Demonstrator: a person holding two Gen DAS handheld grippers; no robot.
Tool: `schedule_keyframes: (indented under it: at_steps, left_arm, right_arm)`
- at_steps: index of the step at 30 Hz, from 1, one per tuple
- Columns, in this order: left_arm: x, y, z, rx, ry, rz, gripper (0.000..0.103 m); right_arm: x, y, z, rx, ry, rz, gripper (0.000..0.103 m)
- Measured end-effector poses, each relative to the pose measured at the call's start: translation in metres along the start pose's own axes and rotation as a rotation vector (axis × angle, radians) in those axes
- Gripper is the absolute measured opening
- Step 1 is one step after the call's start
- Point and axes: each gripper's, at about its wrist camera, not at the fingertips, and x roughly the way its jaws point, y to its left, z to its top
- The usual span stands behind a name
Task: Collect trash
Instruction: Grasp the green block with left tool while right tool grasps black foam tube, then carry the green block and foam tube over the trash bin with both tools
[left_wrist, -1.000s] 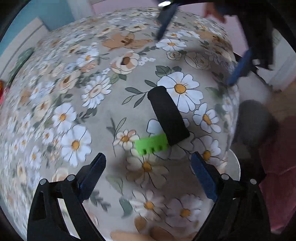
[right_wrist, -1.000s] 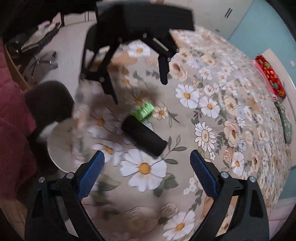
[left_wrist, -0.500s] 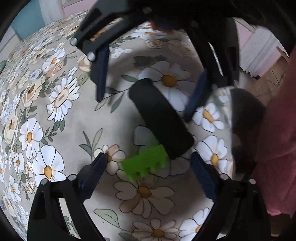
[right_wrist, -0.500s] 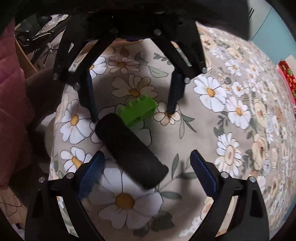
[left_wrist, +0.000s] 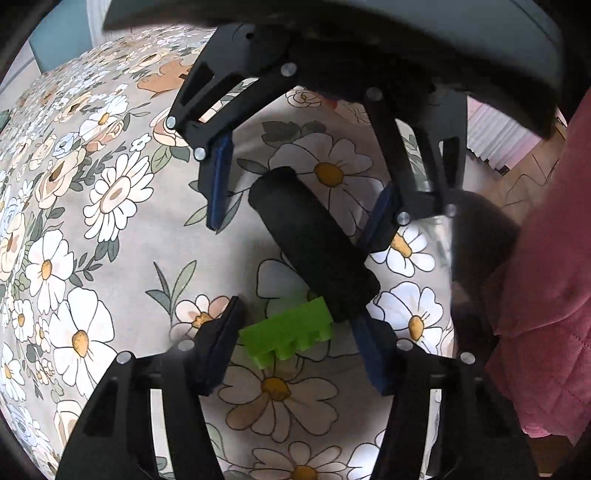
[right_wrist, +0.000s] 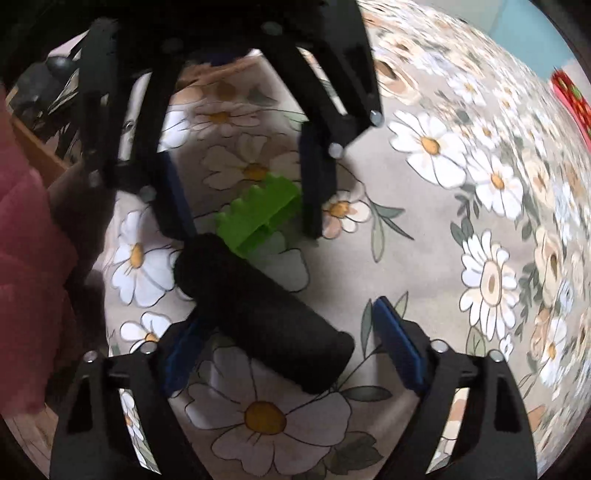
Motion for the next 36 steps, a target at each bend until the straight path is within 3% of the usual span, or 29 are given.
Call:
schedule_keyframes:
  at_steps: [3, 10, 16, 24, 30, 36]
  left_arm:
    - [0.003, 0.0, 0.001, -0.01, 0.005, 0.014, 0.056]
    - [-0.004, 0.001, -0.013, -0.104, -0.01, 0.021, 0.051]
    - [-0.009, 0.007, -0.027, -0.279, -0.064, 0.043, 0.048]
    - [-0.014, -0.005, -0.047, -0.455, -0.102, 0.18, 0.047]
    - [-0.02, -0.01, -0.051, -0.605, -0.107, 0.278, 0.047]
    - [-0.033, -0.019, -0.052, -0.764, -0.155, 0.422, 0.047]
  right_arm:
    - [-0.004, 0.005, 0.0, -0.022, 0.009, 0.012, 0.068]
    - [-0.004, -0.003, -0.001, 0.028, 0.019, 0.052, 0.058]
    - [-0.013, -0.012, -0.017, 0.174, -0.029, 0.046, 0.054]
    - [-0.027, -0.01, -0.042, 0.403, -0.125, -0.026, 0.051]
    - [-0.035, -0.005, -0.057, 0.551, -0.146, -0.11, 0.05]
    - [-0.053, 0.013, -0.068, 0.654, -0.211, -0.16, 0.05]
